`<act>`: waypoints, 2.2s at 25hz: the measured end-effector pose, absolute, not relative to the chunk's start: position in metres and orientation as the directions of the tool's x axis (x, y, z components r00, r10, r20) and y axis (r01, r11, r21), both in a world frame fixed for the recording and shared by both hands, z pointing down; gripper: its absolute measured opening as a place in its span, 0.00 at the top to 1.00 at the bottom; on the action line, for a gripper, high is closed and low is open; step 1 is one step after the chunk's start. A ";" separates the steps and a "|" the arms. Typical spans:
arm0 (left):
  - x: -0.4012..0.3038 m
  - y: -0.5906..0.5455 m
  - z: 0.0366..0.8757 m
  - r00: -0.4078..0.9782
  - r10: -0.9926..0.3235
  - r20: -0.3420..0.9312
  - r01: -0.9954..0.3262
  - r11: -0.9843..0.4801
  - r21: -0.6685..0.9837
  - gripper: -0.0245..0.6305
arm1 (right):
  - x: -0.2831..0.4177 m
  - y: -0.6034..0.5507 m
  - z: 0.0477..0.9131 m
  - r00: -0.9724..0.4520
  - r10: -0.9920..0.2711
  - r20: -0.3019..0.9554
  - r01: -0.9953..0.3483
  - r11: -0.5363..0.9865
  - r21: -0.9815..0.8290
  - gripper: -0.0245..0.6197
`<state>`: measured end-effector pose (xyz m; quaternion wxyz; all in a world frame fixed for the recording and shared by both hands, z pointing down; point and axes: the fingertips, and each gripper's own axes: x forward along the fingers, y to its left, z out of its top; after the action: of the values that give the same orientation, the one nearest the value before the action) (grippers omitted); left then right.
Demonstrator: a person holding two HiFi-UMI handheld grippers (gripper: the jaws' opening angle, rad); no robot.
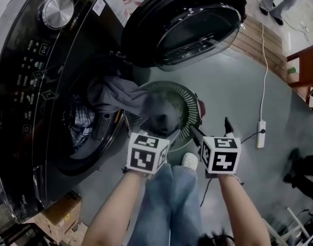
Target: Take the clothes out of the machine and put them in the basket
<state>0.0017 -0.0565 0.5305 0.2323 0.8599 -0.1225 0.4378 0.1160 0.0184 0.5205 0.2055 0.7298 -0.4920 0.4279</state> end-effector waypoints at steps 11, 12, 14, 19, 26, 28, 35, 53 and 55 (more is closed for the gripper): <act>-0.046 -0.119 0.546 0.493 -0.158 0.856 -0.521 -0.841 0.145 0.34 | 0.103 0.013 0.532 0.127 -0.534 0.836 -0.900 -0.417 -0.130 0.14; -0.053 -0.128 0.546 0.481 -0.178 0.858 -0.532 -0.837 0.125 0.34 | 0.101 0.012 0.533 0.126 -0.534 0.836 -0.900 -0.416 -0.130 0.14; -0.066 -0.147 0.545 0.458 -0.215 0.863 -0.552 -0.829 0.087 0.34 | 0.099 0.010 0.534 0.123 -0.532 0.838 -0.901 -0.414 -0.131 0.14; -0.095 -0.189 0.544 0.381 -0.316 0.869 -0.558 -0.828 -0.056 0.34 | 0.091 -0.002 0.536 0.117 -0.533 0.838 -0.903 -0.408 -0.133 0.14; -0.127 -0.269 0.549 0.259 -0.493 0.830 -0.578 -0.768 -0.276 0.33 | 0.077 -0.022 0.547 0.100 -0.541 0.835 -0.914 -0.381 -0.138 0.14; -0.131 -0.280 0.562 0.235 -0.473 0.849 -0.589 -0.764 -0.263 0.29 | 0.073 -0.025 0.553 0.094 -0.537 0.838 -0.914 -0.380 -0.141 0.14; -0.147 -0.311 0.595 0.122 -0.451 0.884 -0.578 -0.756 -0.306 0.19 | 0.056 -0.030 0.570 0.069 -0.522 0.850 -0.924 -0.355 -0.142 0.14; -0.136 -0.289 0.595 0.195 -0.441 0.876 -0.619 -0.748 -0.239 0.81 | 0.064 -0.035 0.565 0.089 -0.533 0.841 -0.926 -0.355 -0.127 0.14; -0.137 -0.281 0.585 0.220 -0.455 0.863 -0.623 -0.746 -0.235 0.82 | 0.069 -0.030 0.561 0.113 -0.532 0.839 -0.925 -0.364 -0.106 0.14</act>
<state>-0.1373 -0.2810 0.5850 0.0808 0.7769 -0.3468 0.5193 0.0689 -0.0299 0.5607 0.2325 0.7088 -0.5139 0.4236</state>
